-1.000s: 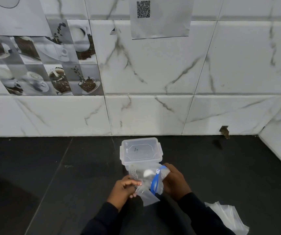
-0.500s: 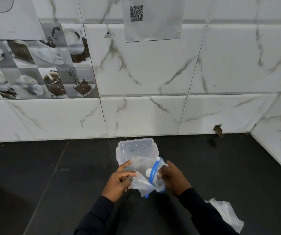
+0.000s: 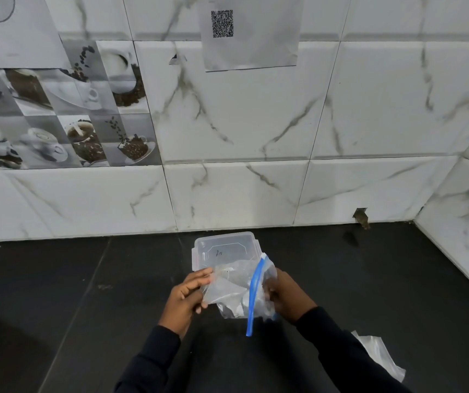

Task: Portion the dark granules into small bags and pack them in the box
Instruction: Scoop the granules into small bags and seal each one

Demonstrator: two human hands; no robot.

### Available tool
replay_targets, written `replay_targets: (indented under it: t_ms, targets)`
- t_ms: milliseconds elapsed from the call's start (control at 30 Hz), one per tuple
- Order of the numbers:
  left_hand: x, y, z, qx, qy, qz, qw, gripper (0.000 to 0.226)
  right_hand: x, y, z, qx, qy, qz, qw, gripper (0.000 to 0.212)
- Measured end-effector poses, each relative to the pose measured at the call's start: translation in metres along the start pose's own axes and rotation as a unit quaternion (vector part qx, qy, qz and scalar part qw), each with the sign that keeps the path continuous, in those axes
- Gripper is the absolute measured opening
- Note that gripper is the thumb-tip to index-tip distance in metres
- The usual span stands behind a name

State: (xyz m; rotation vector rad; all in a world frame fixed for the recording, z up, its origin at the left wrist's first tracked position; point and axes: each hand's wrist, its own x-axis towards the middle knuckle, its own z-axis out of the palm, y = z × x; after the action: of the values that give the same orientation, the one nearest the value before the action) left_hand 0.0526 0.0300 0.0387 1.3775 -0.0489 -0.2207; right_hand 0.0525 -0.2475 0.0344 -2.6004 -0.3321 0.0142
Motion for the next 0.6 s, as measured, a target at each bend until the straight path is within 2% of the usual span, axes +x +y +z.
replay_targets:
  t_ms: [100,233,333,433,600]
  targets:
    - [-0.010,-0.009,-0.007,0.012,-0.018,-0.056,0.998,0.020,-0.002,-0.003,-0.003,0.071,0.037,0.045,0.996,0.017]
    - [-0.025,-0.034,0.003,0.086,-0.108,-0.122,0.983,0.028,-0.004,-0.005,0.000,0.149,0.056,0.104,0.982,0.013]
    - [-0.024,-0.048,0.018,0.112,-0.112,-0.127,0.979,0.033,-0.004,-0.004,0.005,0.184,0.051,0.127,0.973,0.023]
    - [-0.022,-0.054,0.033,0.119,-0.105,-0.134,0.978,0.037,-0.005,-0.006,0.004,0.206,0.042,0.134,0.968,0.023]
    - [-0.019,-0.064,0.036,0.111,-0.083,-0.148,0.979,0.036,-0.007,0.002,-0.004,0.242,0.076,0.118,0.960,0.033]
